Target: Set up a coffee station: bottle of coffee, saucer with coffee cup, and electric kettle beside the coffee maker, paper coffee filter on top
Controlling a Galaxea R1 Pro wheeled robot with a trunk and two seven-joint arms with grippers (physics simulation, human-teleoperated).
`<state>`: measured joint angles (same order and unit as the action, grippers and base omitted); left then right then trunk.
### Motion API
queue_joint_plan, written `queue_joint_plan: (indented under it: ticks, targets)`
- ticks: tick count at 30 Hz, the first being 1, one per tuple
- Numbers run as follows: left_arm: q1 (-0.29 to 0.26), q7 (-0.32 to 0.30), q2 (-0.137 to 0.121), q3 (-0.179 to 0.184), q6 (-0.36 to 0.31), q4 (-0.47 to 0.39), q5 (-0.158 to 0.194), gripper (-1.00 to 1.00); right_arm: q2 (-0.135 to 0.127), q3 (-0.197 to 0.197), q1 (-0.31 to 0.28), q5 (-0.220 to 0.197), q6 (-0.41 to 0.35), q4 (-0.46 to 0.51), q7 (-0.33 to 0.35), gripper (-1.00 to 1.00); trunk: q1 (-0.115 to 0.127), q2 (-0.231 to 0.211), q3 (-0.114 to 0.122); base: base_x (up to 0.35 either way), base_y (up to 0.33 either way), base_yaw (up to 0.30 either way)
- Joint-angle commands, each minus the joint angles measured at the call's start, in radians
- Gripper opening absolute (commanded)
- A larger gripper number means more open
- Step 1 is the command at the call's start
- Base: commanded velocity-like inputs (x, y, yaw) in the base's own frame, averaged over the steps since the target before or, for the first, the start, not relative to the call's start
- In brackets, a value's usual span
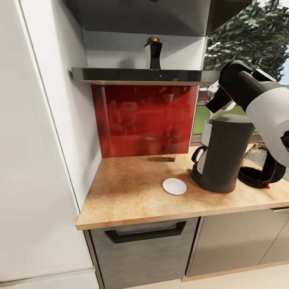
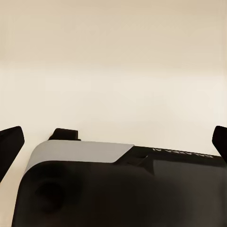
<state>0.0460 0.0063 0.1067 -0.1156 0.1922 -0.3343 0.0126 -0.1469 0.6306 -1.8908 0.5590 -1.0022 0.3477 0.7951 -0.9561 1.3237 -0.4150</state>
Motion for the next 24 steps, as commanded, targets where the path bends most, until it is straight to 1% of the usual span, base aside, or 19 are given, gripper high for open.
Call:
queue_joint_plan:
  ticks: [1, 4, 9, 14, 24]
  targets:
    - [0.000, 0.001, 0.001, -0.003, 0.001, -0.002, 0.001, 1.00, -0.001, 0.004, -0.001, 0.007, -0.003, 0.002, 0.009, -1.00, 0.000, 0.001, -0.001, 0.000, 0.000, 0.000]
    - [0.000, 0.001, 0.001, -0.003, 0.001, -0.002, 0.001, 1.00, 0.000, 0.008, -0.001, 0.007, -0.003, 0.002, 0.009, -1.00, 0.000, 0.001, -0.001, 0.000, 0.000, 0.000]
    - [0.000, 0.001, 0.001, -0.003, 0.001, -0.002, 0.001, 1.00, 0.000, 0.032, -0.001, 0.007, -0.003, 0.002, 0.009, -1.00, 0.000, 0.001, -0.001, 0.000, 0.000, 0.000]
    - [0.000, 0.001, 0.001, -0.003, 0.001, -0.002, 0.001, 1.00, 0.000, 0.042, -0.001, 0.007, -0.003, 0.002, 0.009, -1.00, 0.000, 0.001, -0.001, 0.000, 0.000, 0.000]
    - [0.000, 0.001, 0.001, -0.004, 0.001, -0.002, 0.001, 1.00, -0.001, 0.046, -0.001, 0.007, -0.003, 0.001, 0.009, -1.00, 0.000, 0.001, -0.001, 0.009, 0.000, 0.000]
